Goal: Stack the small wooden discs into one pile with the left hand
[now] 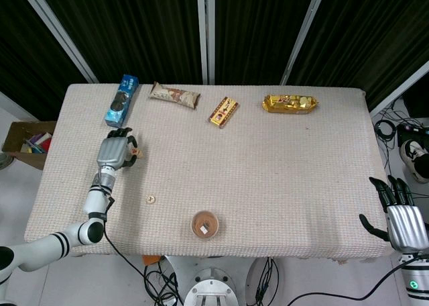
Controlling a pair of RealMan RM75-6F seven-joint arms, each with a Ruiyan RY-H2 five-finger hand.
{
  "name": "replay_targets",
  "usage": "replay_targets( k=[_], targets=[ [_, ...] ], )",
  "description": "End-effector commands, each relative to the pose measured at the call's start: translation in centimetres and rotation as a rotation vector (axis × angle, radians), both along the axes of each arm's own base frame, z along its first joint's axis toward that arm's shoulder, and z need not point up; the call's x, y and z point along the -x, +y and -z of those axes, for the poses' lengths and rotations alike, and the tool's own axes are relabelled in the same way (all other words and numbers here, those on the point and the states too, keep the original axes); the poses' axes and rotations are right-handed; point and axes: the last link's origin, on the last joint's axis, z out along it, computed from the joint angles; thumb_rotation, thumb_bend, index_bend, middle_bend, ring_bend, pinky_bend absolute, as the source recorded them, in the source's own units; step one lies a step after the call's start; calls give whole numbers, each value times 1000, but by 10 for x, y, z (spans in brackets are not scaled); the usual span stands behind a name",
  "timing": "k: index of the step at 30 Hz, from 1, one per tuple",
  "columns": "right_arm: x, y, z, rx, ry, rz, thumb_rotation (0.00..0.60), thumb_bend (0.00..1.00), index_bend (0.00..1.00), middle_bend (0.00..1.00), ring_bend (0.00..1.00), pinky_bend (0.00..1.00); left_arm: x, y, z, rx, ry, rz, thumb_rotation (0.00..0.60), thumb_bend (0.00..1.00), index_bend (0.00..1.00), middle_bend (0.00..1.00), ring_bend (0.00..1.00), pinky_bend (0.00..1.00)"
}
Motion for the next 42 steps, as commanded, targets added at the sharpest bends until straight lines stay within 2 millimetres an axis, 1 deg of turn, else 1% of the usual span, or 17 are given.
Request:
replay_targets(
  k=[1,20,26,31,33,35,36,37,38,42],
  targets=[
    [0,0,0,0,0,0,600,222,117,182,0,26,0,0,0,0,0,0,600,365,443,120,88,123],
    [2,1,0,3,-1,6,600,221,117,182,0,19,-2,1,1,9,5,-3,600,348,418,118,88,123],
    [2,1,-1,3,-2,5,600,222,117,182,0,18,-2,0,2,10,7,-2,600,336,391,116,88,123],
    [2,1,-1,6,-4,3,600,222,117,184,0,15,-4,-3,-1,4,-5,4,600,323,332,102,88,123],
    [2,1,-2,8,-4,2,600,222,117,185,0,15,-6,-8,-7,-17,-22,22,600,322,319,99,88,123],
    [2,0,-2,10,-4,0,600,222,117,185,0,12,-9,-20,-15,-41,-28,69,600,321,319,99,88,123],
    [2,0,-2,9,-4,0,600,222,117,185,0,12,-11,-30,-21,-50,-28,103,600,321,323,99,88,123],
    [2,0,-2,9,-4,-1,600,222,117,185,0,11,-13,-35,-23,-52,-27,123,600,321,326,99,88,123],
    [2,-1,-2,8,-5,-3,600,222,117,185,0,11,-15,-46,-27,-49,-28,163,600,321,339,100,88,123],
    [1,-2,1,2,-8,-14,600,221,117,185,0,8,-18,-79,-29,15,-22,259,600,317,391,103,88,123]
  ],
)
